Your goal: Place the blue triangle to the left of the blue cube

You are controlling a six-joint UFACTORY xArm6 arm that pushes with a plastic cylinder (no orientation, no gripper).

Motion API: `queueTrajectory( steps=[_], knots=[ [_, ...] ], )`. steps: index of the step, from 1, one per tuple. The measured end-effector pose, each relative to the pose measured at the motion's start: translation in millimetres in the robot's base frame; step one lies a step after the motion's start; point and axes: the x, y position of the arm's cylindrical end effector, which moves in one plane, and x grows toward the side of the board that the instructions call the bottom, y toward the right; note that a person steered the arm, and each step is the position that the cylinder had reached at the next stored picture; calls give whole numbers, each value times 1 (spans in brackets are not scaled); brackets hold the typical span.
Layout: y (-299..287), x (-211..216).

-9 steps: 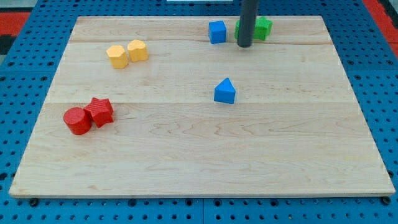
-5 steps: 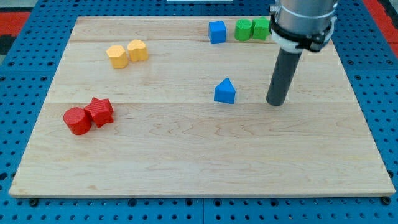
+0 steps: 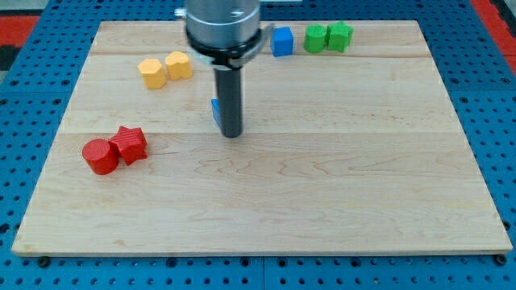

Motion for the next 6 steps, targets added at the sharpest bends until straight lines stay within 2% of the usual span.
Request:
queueTrajectory(
  steps=[1,2,4,6],
  knots=[
    [-36,-31],
    [-44,-50],
    [-3,-39],
    [1,-76]
  ],
)
